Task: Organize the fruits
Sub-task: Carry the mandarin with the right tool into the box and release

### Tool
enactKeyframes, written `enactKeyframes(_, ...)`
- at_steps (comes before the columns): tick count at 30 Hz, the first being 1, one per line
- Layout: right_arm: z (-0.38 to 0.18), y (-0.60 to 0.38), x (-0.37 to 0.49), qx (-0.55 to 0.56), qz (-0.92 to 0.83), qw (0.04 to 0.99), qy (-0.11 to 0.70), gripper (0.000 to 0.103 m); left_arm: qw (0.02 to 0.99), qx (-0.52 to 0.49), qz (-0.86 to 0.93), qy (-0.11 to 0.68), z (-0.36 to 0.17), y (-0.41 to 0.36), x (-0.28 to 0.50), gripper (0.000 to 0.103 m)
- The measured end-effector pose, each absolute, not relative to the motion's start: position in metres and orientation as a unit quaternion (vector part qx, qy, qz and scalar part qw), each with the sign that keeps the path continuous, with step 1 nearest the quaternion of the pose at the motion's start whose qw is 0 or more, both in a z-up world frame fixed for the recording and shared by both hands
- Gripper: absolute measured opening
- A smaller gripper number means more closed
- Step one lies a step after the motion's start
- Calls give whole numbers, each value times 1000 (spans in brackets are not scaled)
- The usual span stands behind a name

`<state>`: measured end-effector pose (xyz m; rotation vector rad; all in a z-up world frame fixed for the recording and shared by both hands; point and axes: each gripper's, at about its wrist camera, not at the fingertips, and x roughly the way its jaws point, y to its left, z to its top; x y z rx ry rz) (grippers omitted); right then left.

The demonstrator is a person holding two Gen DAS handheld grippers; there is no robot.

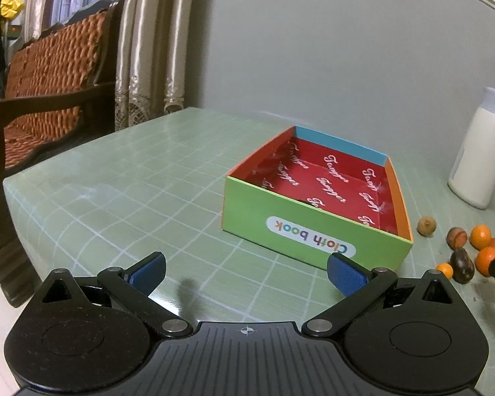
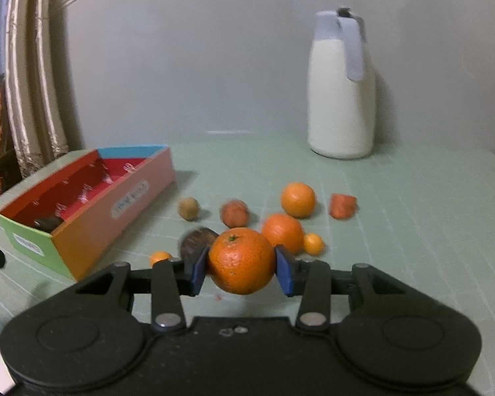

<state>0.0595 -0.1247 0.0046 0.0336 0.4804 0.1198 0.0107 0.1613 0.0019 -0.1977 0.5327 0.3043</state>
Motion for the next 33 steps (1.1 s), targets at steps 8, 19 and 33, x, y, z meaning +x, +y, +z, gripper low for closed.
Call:
enactKeyframes(8, 27, -84, 73, 12, 115, 967, 225, 41, 943, -122, 173, 258, 1, 181, 6, 103)
enactKeyframes(19, 43, -6, 100, -26, 195, 954, 225, 41, 933, -152, 206, 254, -4, 214, -5, 103)
enactKeyframes(33, 24, 35, 119, -62, 219, 936, 267, 42, 925, -173, 223, 253, -10, 234, -10, 103)
